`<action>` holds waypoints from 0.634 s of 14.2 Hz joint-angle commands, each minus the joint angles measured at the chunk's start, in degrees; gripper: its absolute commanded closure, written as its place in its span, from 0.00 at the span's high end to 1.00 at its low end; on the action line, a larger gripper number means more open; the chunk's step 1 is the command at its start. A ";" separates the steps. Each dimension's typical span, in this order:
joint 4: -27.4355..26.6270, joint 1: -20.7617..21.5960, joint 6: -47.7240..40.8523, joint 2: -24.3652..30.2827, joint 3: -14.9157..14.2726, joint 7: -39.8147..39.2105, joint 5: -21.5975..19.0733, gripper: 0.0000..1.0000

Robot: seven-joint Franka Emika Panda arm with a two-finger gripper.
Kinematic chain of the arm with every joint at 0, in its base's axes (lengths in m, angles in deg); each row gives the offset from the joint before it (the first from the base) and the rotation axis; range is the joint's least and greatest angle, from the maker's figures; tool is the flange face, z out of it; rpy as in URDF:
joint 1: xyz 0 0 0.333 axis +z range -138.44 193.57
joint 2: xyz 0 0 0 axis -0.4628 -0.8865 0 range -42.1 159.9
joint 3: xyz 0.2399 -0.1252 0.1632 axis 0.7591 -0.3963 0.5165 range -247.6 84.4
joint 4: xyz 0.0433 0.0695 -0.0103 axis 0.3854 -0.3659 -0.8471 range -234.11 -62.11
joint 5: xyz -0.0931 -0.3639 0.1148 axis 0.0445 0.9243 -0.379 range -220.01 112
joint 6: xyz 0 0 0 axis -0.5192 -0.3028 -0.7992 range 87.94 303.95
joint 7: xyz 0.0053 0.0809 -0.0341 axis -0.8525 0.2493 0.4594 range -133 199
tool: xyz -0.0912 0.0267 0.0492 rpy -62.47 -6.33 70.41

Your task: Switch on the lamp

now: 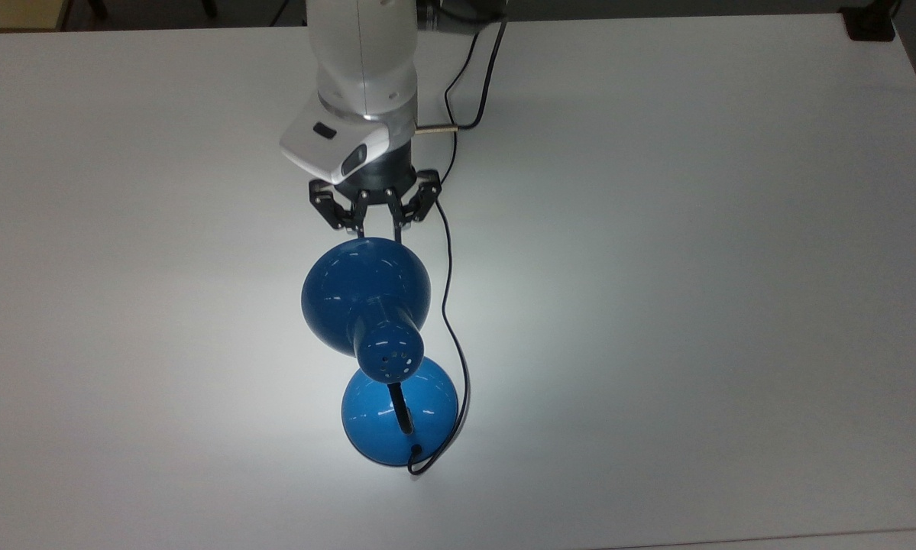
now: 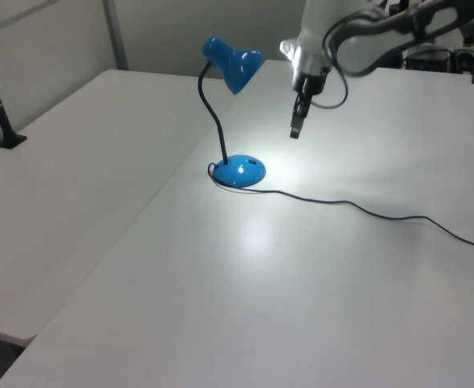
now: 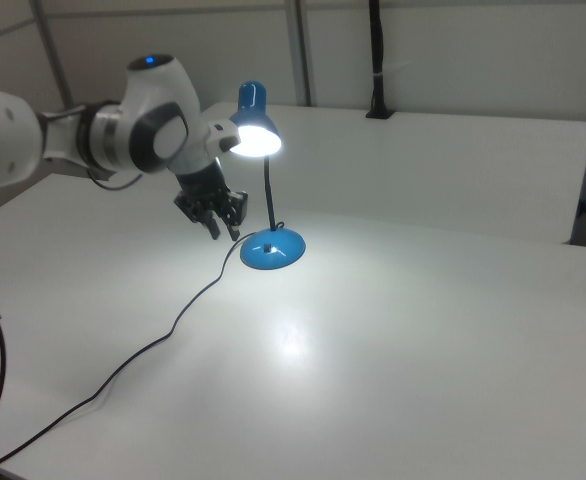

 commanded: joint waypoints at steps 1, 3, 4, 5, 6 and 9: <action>-3.02 0.53 -10.91 9.26 -0.27 1.24 -0.09 1.00; -2.85 0.53 -15.66 12.60 -0.36 1.32 -0.09 1.00; -2.85 0.53 -18.03 14.18 -0.36 1.32 -0.09 1.00; -2.76 0.53 -20.41 15.68 -0.45 1.32 -0.09 1.00; -2.67 0.53 -22.43 17.09 -0.54 1.76 -0.09 1.00; -2.14 0.35 -24.03 19.82 -0.98 6.84 -0.09 1.00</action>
